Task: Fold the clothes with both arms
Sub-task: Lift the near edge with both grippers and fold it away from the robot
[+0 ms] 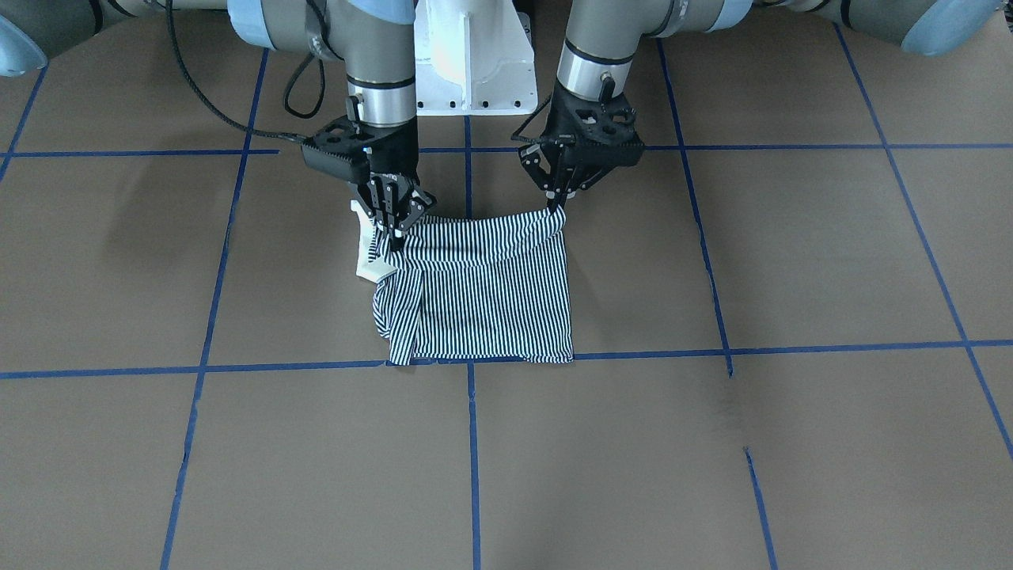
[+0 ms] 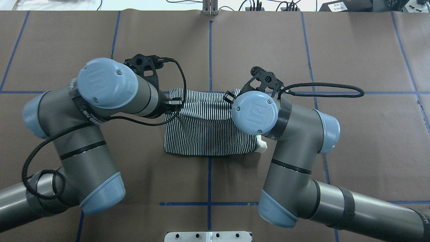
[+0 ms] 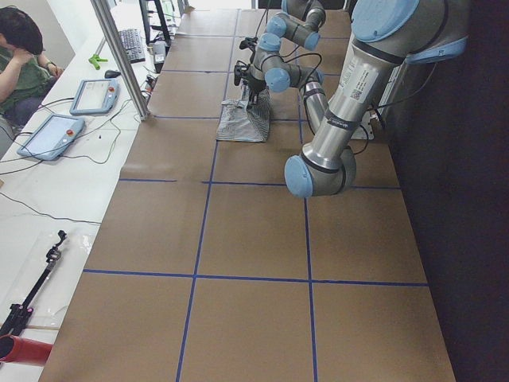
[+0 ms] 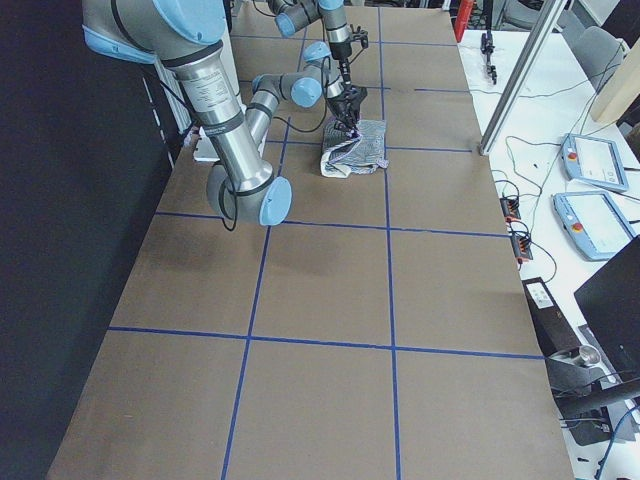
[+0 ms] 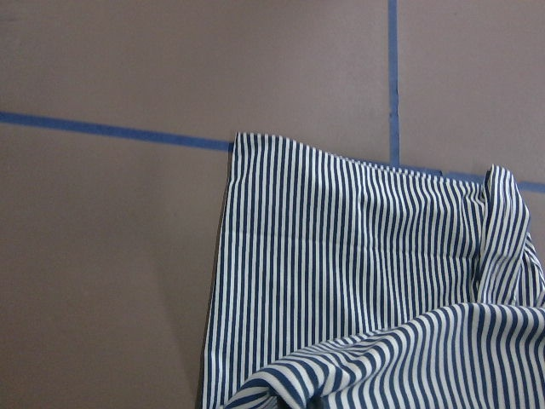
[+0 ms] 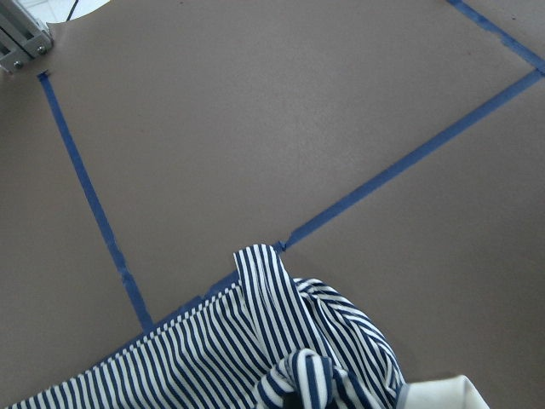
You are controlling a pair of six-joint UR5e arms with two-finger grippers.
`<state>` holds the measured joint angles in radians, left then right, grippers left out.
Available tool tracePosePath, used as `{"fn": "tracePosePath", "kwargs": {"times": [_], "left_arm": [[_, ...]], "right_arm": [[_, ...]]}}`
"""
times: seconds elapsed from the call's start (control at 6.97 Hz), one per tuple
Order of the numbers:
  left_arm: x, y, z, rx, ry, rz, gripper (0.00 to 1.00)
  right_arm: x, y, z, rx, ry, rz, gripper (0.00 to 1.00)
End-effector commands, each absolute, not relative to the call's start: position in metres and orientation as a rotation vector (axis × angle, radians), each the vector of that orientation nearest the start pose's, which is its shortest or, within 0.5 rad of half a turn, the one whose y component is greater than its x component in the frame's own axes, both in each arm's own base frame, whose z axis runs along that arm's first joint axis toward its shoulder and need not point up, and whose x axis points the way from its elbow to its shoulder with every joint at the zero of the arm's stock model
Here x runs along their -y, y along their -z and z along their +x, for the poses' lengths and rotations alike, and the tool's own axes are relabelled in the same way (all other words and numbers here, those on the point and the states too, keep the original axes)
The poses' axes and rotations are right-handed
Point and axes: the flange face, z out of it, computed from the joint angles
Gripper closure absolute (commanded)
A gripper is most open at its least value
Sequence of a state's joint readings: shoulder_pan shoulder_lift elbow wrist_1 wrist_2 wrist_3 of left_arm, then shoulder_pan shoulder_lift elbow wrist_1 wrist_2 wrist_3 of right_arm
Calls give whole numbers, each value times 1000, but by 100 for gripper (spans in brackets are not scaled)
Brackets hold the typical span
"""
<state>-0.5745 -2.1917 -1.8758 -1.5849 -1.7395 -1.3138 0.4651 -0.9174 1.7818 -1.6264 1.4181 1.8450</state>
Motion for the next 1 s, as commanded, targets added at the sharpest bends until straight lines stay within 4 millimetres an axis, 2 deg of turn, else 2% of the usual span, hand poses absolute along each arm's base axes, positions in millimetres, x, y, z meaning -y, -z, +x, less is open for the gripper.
{"fn": "tracePosePath", "kwargs": {"times": [0.0, 0.14, 0.43, 0.72, 0.86], "left_arm": [[493, -204, 488, -917, 220, 281, 100], [507, -217, 495, -911, 220, 289, 100], [523, -236, 516, -895, 221, 283, 100], [528, -250, 525, -887, 222, 279, 100], [528, -252, 525, -884, 224, 282, 100]], "right_arm": [[479, -218, -553, 792, -784, 236, 100], [492, -226, -565, 792, -787, 241, 100], [498, -240, -576, 780, -785, 239, 100], [499, -245, -578, 774, -785, 237, 100], [499, -245, -578, 774, -783, 233, 100]]}}
